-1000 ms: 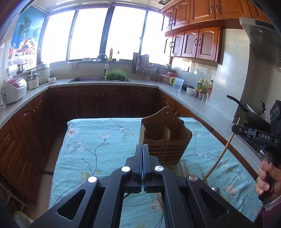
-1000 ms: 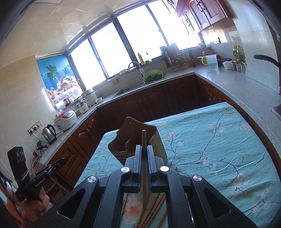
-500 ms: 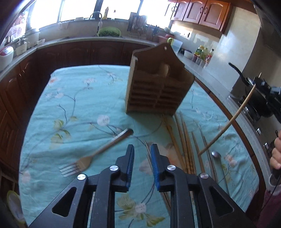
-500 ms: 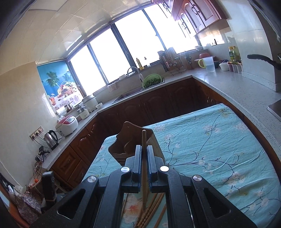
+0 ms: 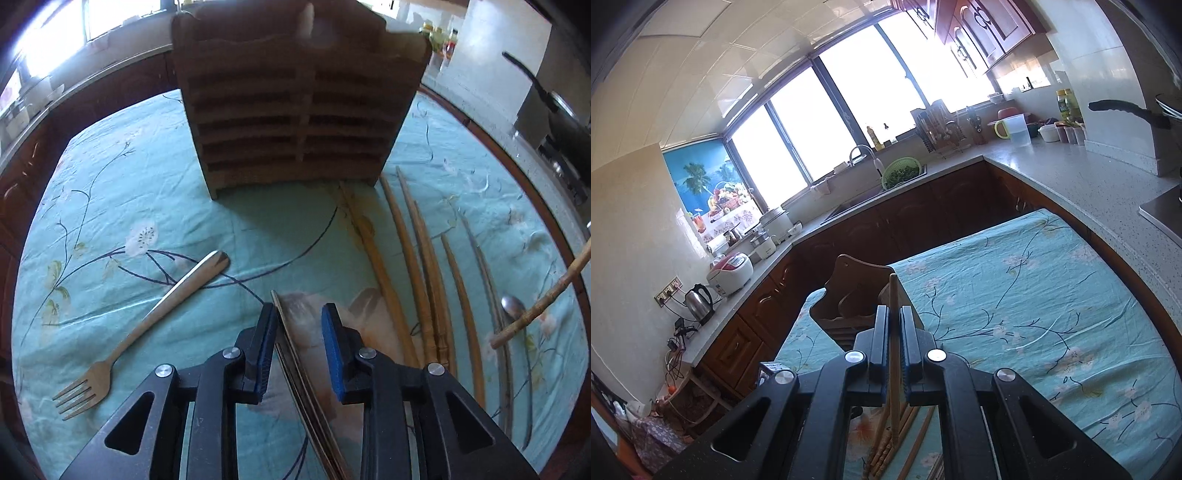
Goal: Organize utensils
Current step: 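Grasp a long metal chopstick with the left tool, then insert the metal chopstick into the wooden holder with the left tool while the right inserts its chopstick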
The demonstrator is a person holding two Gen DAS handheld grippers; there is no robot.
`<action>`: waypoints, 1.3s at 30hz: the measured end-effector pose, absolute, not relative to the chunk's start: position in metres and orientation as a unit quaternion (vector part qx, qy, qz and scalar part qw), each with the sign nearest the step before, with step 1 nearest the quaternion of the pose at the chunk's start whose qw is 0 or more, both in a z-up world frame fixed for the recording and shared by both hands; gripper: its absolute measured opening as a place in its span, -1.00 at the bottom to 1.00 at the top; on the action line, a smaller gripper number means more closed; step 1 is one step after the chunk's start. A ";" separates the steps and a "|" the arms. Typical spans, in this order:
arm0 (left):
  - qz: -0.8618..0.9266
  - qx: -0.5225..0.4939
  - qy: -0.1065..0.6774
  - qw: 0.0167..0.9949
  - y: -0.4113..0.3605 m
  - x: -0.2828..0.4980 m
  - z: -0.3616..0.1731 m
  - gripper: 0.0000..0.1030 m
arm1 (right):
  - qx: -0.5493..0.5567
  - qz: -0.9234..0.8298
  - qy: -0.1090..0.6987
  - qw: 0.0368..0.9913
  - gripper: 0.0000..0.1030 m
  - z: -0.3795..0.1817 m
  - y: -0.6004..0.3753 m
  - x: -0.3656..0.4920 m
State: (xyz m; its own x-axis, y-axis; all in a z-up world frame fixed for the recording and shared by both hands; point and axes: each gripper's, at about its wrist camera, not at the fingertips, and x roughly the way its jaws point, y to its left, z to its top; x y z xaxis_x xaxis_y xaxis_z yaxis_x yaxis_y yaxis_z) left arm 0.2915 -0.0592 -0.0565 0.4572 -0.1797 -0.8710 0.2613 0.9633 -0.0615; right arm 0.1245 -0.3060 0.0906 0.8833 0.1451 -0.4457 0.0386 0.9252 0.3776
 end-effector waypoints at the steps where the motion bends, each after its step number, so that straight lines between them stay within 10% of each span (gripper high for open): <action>1: -0.125 0.050 0.507 0.852 -0.061 0.291 -0.056 -0.78 | 0.193 0.028 0.240 0.951 -0.90 0.090 -0.307 0.124; 21: -0.184 -0.081 0.341 0.918 0.025 0.209 0.113 -0.97 | 0.180 0.040 0.217 0.959 -0.90 0.112 -0.300 0.128; 39: -0.174 -0.091 0.265 0.944 0.035 0.200 0.127 -0.98 | 0.160 0.059 0.195 0.966 -0.90 0.139 -0.280 0.155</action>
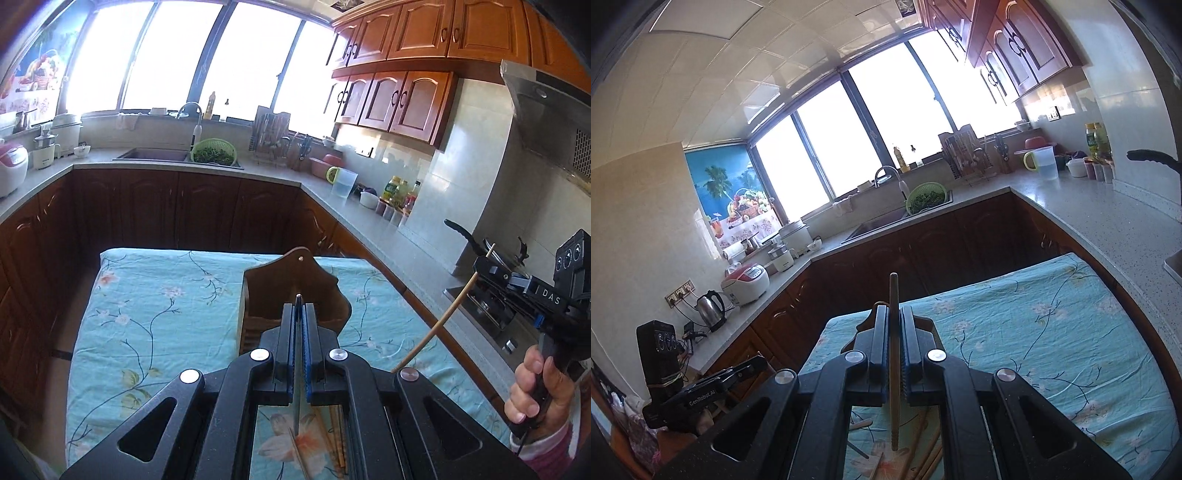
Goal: Organize utensils
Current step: 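Insert the metal chopstick into the wooden holder with the left tool while the right inserts its chopstick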
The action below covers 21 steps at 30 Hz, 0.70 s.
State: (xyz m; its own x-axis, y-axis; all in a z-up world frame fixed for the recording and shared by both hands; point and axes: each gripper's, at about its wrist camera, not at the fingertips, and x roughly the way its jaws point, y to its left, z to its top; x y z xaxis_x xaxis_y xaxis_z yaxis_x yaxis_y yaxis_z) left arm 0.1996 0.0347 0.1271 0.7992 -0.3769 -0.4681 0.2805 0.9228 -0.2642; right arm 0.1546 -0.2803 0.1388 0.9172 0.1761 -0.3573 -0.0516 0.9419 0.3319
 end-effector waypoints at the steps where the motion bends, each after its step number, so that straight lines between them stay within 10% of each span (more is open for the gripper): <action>1: -0.173 -0.089 0.259 0.946 0.035 0.201 0.131 -0.98 | 0.159 0.059 0.192 0.967 -0.90 0.142 -0.280 0.158; 21: -0.116 -0.107 0.199 0.967 0.026 0.304 0.096 -0.98 | 0.137 0.021 0.183 0.973 -0.90 0.125 -0.280 0.286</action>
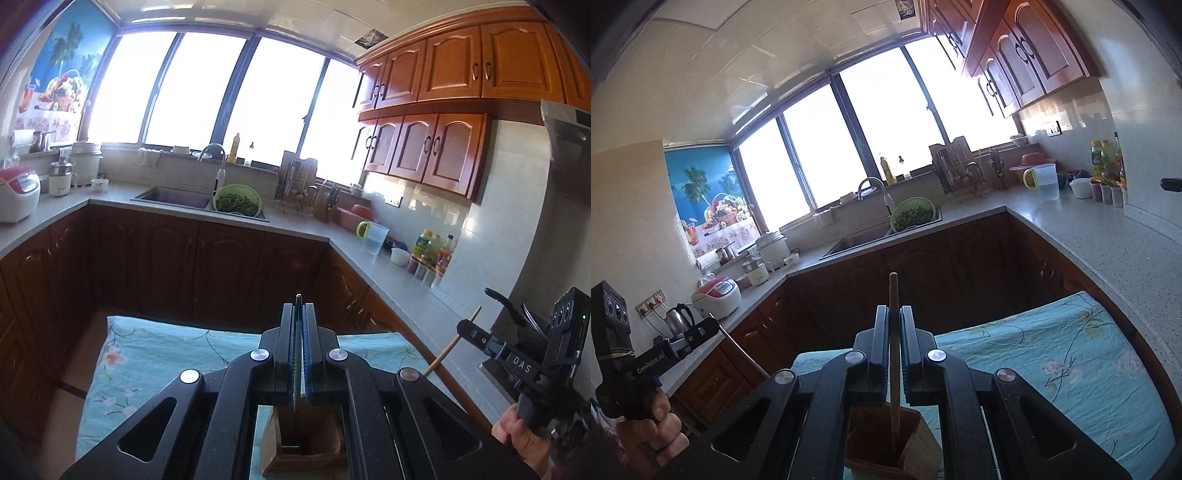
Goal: Organize utensils
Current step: 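Insert the metal chopstick into the wooden holder with the left tool while the right inserts its chopstick, then open both tools and withdraw them from the holder toward the utensils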
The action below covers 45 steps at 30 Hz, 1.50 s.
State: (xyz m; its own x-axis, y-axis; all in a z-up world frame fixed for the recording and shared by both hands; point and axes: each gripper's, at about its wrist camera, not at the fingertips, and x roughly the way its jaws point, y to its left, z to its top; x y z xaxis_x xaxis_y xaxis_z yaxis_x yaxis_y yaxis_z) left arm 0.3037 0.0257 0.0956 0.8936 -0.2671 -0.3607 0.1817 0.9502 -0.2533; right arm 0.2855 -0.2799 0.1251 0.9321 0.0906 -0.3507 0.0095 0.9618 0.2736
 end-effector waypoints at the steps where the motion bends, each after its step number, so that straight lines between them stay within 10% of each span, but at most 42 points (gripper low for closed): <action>1: -0.111 -0.110 0.206 0.966 0.025 0.307 0.083 -0.98 | 0.137 0.020 0.188 0.972 -0.90 0.116 -0.279 0.290; 24: -0.090 -0.129 0.260 0.953 0.027 0.348 0.062 -0.95 | 0.161 0.008 0.235 0.958 -0.79 0.067 -0.282 0.308; 27: -0.088 -0.134 0.271 0.949 0.032 0.345 0.064 -0.53 | 0.166 0.013 0.242 0.956 -0.20 0.068 -0.283 0.307; 29: -0.082 -0.138 0.263 0.951 0.037 0.335 0.069 -0.13 | 0.173 0.023 0.233 0.957 0.61 0.073 -0.286 0.300; 36: -0.073 -0.123 0.250 0.958 0.054 0.273 0.077 0.52 | 0.184 0.034 0.197 0.963 0.93 0.099 -0.297 0.247; 45: -0.075 -0.126 0.276 0.950 0.059 0.174 0.049 0.56 | 0.183 -0.006 0.215 0.959 0.95 0.077 -0.316 0.155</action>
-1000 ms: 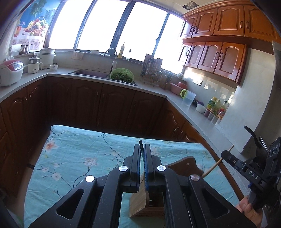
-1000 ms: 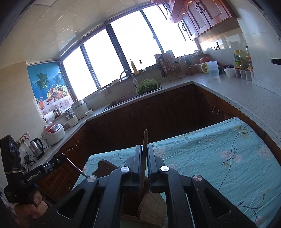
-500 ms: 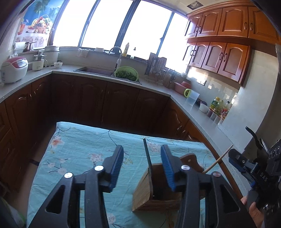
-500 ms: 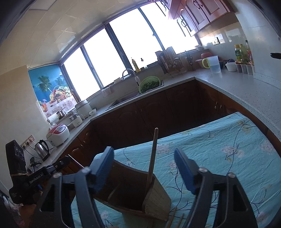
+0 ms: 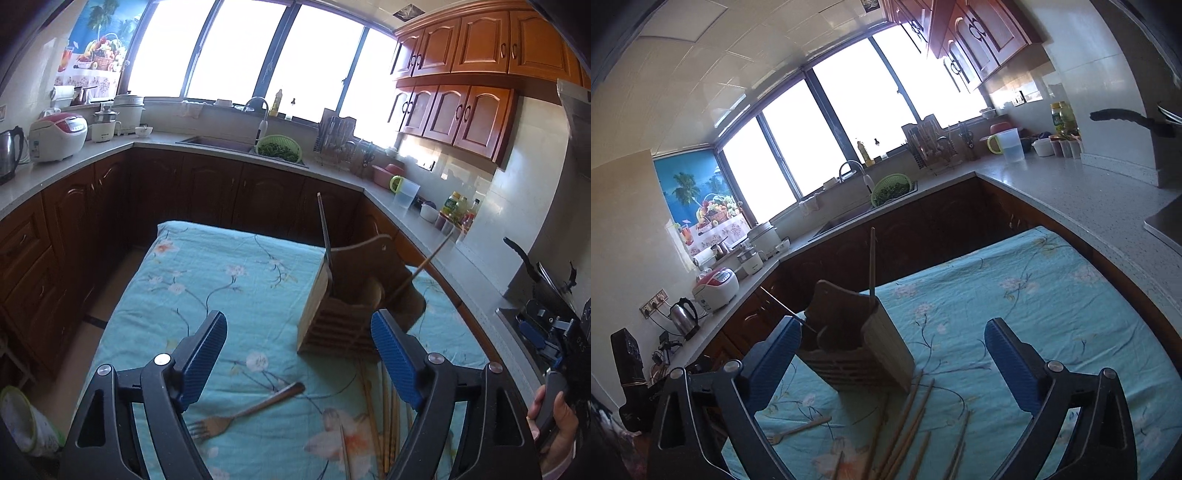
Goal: Organize utensils
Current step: 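Open both tools and withdraw them from the holder toward the utensils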
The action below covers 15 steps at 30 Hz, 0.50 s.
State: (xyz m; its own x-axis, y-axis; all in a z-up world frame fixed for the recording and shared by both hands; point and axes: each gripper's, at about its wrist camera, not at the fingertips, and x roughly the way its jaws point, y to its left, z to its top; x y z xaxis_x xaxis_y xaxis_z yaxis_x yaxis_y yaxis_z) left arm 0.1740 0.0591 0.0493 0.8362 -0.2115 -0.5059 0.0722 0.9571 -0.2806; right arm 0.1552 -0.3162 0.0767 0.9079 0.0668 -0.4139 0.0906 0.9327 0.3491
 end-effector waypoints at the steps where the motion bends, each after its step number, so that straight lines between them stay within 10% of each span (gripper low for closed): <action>1: -0.076 -0.127 0.281 0.948 0.058 0.165 0.045 0.56 | 0.185 -0.011 0.218 0.958 0.95 0.071 -0.318 0.145; 15: -0.090 -0.117 0.381 0.913 0.029 0.125 0.001 0.56 | 0.193 -0.039 0.284 0.938 0.95 0.000 -0.313 0.074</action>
